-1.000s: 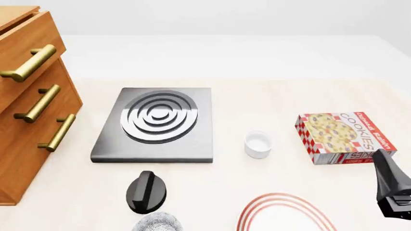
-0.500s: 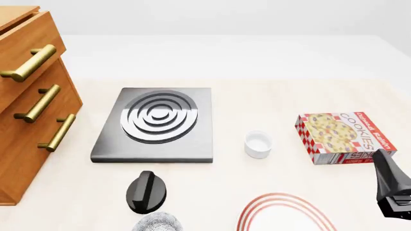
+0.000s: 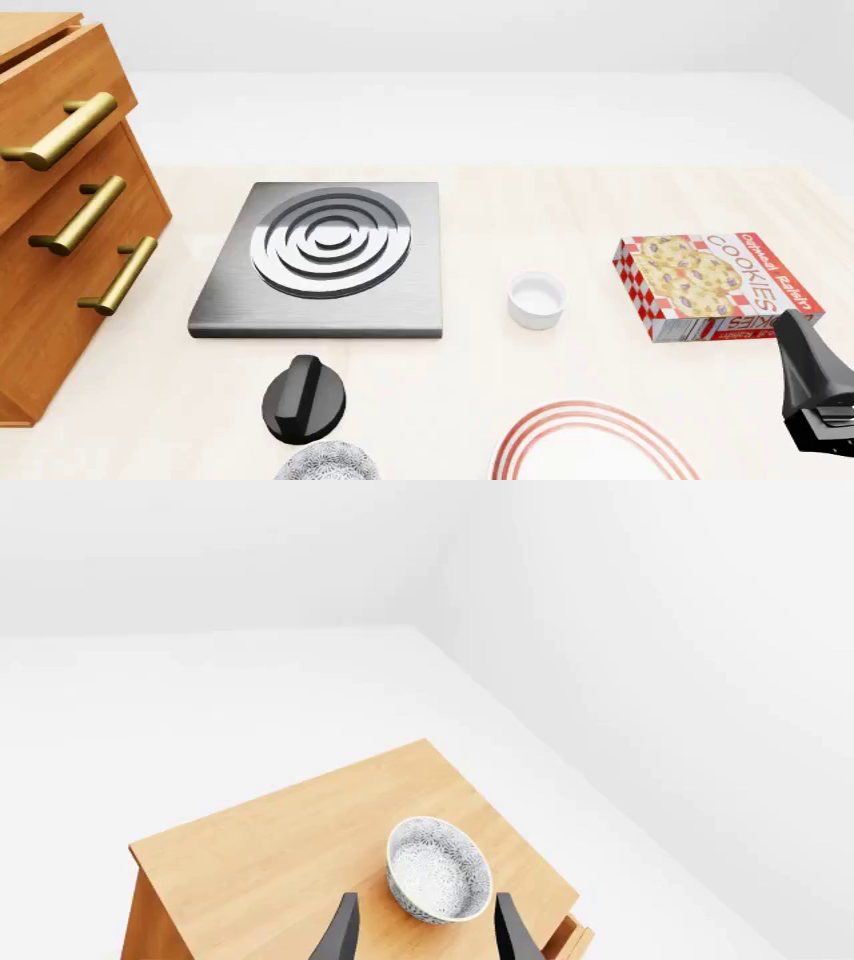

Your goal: Pick the akita bowl on the wooden cabinet and place it on the plate.

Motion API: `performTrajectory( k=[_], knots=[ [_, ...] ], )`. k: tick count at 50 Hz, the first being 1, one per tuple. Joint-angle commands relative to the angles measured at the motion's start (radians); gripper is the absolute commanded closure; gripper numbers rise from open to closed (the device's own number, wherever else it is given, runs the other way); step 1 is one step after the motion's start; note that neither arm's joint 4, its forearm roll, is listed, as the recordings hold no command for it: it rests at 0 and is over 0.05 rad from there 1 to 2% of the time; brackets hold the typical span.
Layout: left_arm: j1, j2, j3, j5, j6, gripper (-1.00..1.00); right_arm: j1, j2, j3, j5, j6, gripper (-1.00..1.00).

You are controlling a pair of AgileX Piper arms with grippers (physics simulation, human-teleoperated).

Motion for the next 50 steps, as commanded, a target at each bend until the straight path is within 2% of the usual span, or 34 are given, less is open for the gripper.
performTrajectory(
  k=[1,50],
  knots=[
    [0.003,0.030,-0.006,-0.007,-0.017,-1.00,0.000,0.000,0.000,0.000,0.000,-1.00],
    [-0.022,0.155,0.020,-0.091,-0.071,-1.00,0.000,0.000,0.000,0.000,0.000,-1.00]
  ],
)
